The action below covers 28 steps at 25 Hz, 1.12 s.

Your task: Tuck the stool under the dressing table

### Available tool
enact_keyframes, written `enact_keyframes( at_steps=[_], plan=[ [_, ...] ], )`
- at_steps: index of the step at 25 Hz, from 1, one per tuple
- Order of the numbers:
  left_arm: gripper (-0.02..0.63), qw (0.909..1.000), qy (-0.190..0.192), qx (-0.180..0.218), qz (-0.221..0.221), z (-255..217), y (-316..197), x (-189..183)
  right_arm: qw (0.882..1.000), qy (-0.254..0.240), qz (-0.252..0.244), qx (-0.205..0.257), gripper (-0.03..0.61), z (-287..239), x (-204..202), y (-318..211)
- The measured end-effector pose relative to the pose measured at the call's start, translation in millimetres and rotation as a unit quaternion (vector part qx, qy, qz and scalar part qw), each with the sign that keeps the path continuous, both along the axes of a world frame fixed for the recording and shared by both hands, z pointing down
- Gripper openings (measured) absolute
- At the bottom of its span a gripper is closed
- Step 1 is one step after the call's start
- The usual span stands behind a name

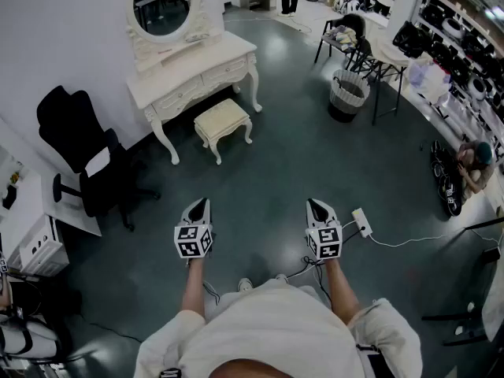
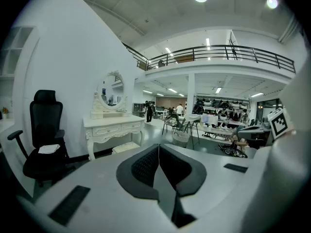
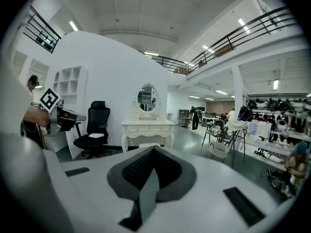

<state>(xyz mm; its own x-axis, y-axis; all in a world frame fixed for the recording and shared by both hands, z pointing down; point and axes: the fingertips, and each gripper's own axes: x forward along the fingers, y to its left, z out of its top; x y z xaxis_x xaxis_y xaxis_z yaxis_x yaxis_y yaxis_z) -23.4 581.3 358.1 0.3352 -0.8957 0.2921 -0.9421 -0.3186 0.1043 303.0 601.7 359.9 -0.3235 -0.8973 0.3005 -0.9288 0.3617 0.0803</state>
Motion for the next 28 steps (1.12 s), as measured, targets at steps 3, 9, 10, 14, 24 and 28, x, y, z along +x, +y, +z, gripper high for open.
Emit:
enact_keyframes(
  at_steps=[3, 9, 10, 14, 24, 28],
  plan=[
    [0.017, 1.0, 0.0, -0.001, 0.0, 0, -1, -1, 1.0, 0.0, 0.001, 0.003, 0.0, -2, 1, 0],
    [0.017, 1.0, -0.003, -0.005, -0.001, 4, -1, -3, 1.0, 0.009, 0.008, 0.003, 0.0, -3, 9, 0],
    [0.017, 1.0, -0.003, -0.006, -0.001, 4, -1, -3, 1.0, 0.01, 0.01, 0.002, 0.0, -3, 10, 1],
    [0.018, 0.9998, 0.006, -0.007, 0.017, 5, 1, 6, 1.0, -0.009, 0.006, 0.006, 0.002, -4, 14, 6],
    [0.204, 0.9972, 0.028, 0.0, 0.069, 3, 10, 36, 0.998, -0.02, -0.054, 0.006, 0.302, -3, 1, 10],
    [0.204, 0.9971, 0.034, 0.0, 0.068, 5, 15, 41, 0.998, -0.014, -0.052, 0.013, 0.286, -5, 8, 9]
  ],
)
